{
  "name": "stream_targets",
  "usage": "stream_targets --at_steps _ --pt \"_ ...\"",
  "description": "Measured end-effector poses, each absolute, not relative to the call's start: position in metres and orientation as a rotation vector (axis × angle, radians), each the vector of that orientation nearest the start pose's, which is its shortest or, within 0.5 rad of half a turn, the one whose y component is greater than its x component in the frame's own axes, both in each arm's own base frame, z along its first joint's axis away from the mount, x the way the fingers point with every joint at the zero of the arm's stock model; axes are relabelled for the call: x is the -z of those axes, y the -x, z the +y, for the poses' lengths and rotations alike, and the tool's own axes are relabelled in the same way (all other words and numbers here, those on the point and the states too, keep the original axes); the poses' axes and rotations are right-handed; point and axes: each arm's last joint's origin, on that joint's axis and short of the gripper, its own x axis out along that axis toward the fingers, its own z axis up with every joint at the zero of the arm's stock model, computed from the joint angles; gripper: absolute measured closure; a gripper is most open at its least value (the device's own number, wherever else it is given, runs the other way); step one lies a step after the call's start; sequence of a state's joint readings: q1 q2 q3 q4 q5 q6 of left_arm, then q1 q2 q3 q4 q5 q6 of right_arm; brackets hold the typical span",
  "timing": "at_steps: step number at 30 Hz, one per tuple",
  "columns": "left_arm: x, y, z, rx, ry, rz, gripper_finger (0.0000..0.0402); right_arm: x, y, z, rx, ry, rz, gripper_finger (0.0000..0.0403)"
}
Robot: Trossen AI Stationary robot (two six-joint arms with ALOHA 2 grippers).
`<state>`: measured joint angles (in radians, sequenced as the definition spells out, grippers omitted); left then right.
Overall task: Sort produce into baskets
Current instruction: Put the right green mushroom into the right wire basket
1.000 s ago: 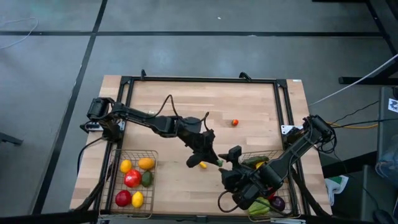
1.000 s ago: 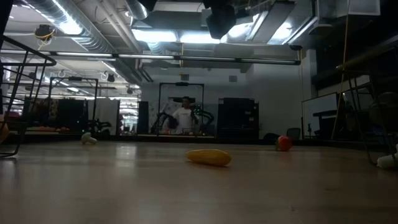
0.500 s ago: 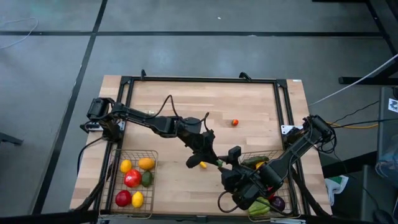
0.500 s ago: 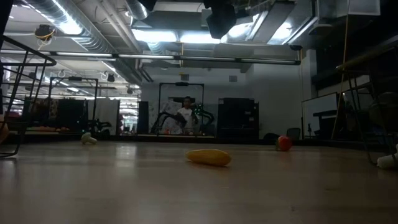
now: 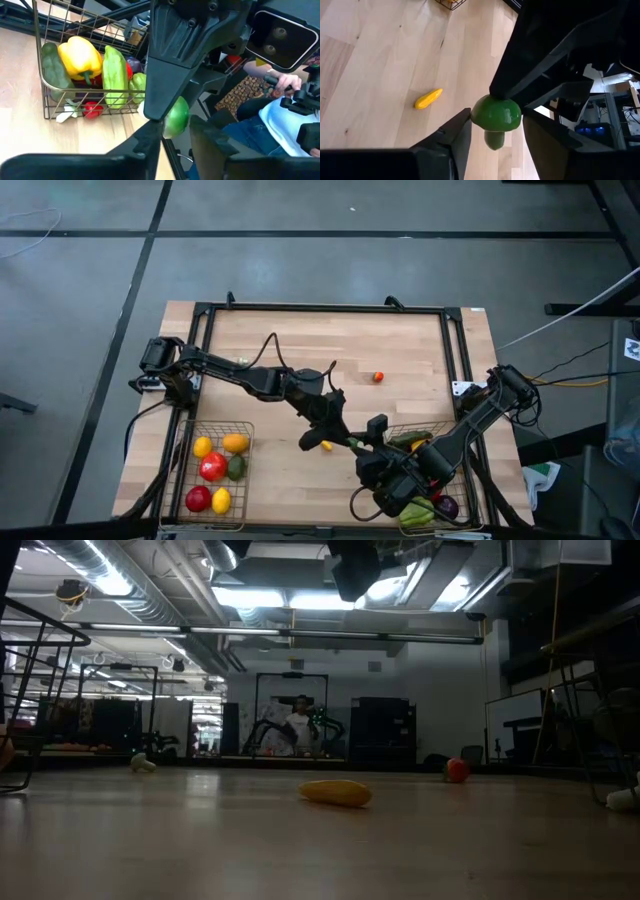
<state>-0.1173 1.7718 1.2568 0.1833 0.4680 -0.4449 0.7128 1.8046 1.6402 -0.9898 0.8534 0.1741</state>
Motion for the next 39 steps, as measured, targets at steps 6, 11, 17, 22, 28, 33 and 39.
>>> stream_targets --at_steps 6,11,17,22,28,33,39 --pt "-0.263 -0.4 -0.06 0.498 0.485 0.456 0.0254 -0.3 -0.293 0.224 0.193 0.651 0.796 0.0236" --pt "-0.26 -0.4 -0.052 0.467 0.496 0.488 0.0233 -0.299 -0.292 0.224 0.163 0.643 0.819 0.0238" --pt "-0.259 -0.4 -0.046 0.45 0.504 0.49 0.0229 -0.298 -0.291 0.224 0.145 0.639 0.841 0.0238" --pt "-0.259 -0.4 -0.046 0.452 0.494 0.495 0.0229 -0.297 -0.29 0.223 0.144 0.64 0.857 0.0238" --pt "-0.25 -0.396 -0.046 0.44 0.464 0.581 0.0229 -0.293 -0.291 0.22 0.034 0.533 0.962 0.0238" --pt "-0.24 -0.391 -0.042 0.421 0.434 0.682 0.0229 -0.285 -0.301 0.194 0.088 0.482 1.108 0.0238" --pt "-0.229 -0.382 -0.025 0.369 0.424 0.819 0.0229 -0.282 -0.321 0.156 0.084 0.357 1.214 0.0238"
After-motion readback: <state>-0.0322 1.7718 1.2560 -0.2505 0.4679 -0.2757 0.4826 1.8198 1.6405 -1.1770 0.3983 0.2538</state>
